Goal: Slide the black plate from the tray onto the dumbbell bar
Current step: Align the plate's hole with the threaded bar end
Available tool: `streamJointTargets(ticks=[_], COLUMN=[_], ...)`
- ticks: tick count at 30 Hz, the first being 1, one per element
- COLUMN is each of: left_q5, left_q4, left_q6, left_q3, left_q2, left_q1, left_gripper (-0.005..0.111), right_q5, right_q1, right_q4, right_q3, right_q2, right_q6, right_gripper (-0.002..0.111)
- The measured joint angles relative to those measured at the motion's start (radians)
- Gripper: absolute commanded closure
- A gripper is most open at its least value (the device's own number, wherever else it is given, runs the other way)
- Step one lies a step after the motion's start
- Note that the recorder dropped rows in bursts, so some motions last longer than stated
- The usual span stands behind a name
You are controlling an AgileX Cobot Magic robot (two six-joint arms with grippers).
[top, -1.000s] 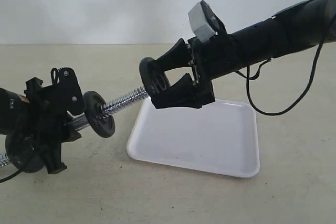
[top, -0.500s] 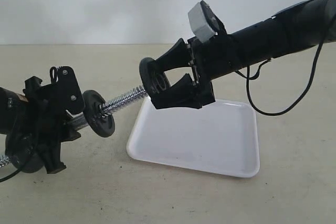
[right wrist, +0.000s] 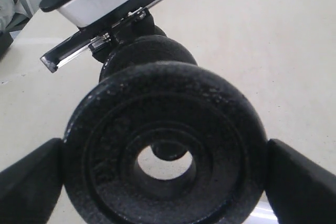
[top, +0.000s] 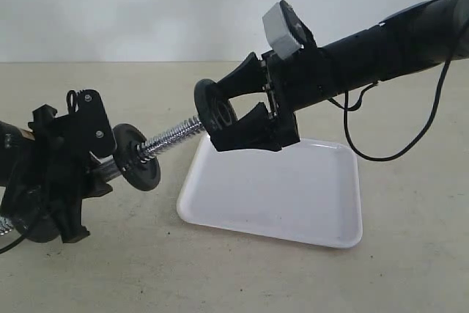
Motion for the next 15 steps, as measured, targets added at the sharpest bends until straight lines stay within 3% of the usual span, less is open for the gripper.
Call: streamJointTargets(ticks=[15], left_q5=[0.011], left_q4=[0.0], left_q6=[0.0], left_q3=[0.0], left_q2=[-0.004], left_q1=[-0.016], left_gripper=[0.102], right_q5=[0.0], right_q1=[0.006], right_q4=[0.008], right_q3=[0.0], right_q2=[0.0], right_q6=[0.0], right_gripper=[0.108])
